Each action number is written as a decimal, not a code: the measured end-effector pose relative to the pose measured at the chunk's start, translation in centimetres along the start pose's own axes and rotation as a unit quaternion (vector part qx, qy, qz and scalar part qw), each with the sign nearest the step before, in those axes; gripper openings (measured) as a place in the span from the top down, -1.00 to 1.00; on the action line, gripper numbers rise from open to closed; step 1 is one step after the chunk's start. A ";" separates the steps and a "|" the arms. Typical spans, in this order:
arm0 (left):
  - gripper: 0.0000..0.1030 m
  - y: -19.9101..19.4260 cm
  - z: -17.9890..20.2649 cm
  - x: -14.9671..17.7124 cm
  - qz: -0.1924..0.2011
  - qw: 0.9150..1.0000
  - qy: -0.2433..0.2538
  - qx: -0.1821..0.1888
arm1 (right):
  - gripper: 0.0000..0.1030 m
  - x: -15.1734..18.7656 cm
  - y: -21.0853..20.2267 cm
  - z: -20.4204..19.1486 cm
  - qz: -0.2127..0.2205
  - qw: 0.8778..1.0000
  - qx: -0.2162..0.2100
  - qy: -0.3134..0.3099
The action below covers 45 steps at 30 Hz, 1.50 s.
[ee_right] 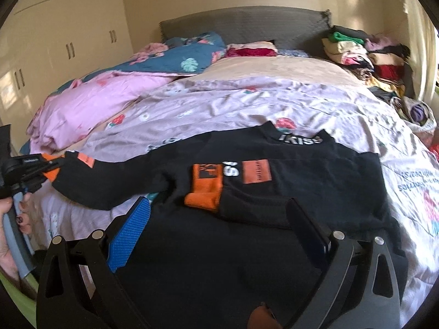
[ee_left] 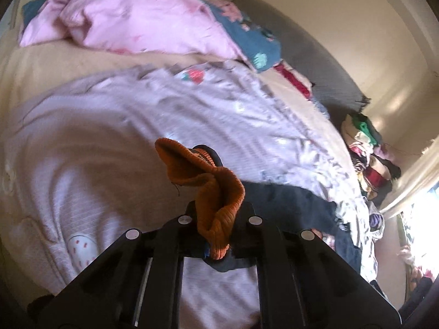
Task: Fold small clothes
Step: 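Close the left tool on the other orange cuff, then lift the held cuff and carry it across the shirt body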
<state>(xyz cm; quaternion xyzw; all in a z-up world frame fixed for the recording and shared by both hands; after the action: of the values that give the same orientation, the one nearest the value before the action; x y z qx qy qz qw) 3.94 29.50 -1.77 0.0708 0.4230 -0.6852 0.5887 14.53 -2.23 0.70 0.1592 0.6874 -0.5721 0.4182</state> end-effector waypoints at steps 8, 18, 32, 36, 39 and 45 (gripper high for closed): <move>0.95 0.2 5.6 -0.2 0.002 0.998 0.053 0.026 | -0.91 0.0 -0.9 3.4 0.006 0.999 0.012 0.035; 0.95 1.3 11.9 0.3 -0.011 0.993 0.094 0.071 | -0.91 0.0 -1.7 6.6 0.013 0.997 0.027 0.069; 0.95 2.9 18.5 2.1 -0.034 0.984 0.141 0.108 | -0.91 0.4 -2.0 11.0 0.020 0.993 0.044 0.111; 0.95 3.3 19.9 2.5 -0.038 0.981 0.150 0.117 | -0.91 0.7 -2.0 12.8 0.022 0.990 0.052 0.127; 0.95 3.7 21.1 3.0 -0.043 0.979 0.157 0.124 | -0.91 0.9 -1.8 14.0 0.023 0.988 0.052 0.143; 0.95 4.7 23.5 4.2 -0.056 0.974 0.175 0.135 | -0.91 1.3 -1.6 15.7 0.024 0.985 0.047 0.163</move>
<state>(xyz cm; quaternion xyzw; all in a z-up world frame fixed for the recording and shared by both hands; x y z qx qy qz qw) 16.20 11.00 8.20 0.2447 0.4263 -0.7448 0.4512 18.75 -17.46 0.83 0.2867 0.7146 -0.5598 0.3062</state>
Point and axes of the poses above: each gripper's, at about its wrist camera, not at the fingertips, and y roughly the way its jaws point, z to its right, x to its underside, the point moved 7 cm from there along y, roughly the way its jaws point, and after that the axes turned 12 degrees about x, right-handed, at the moved point
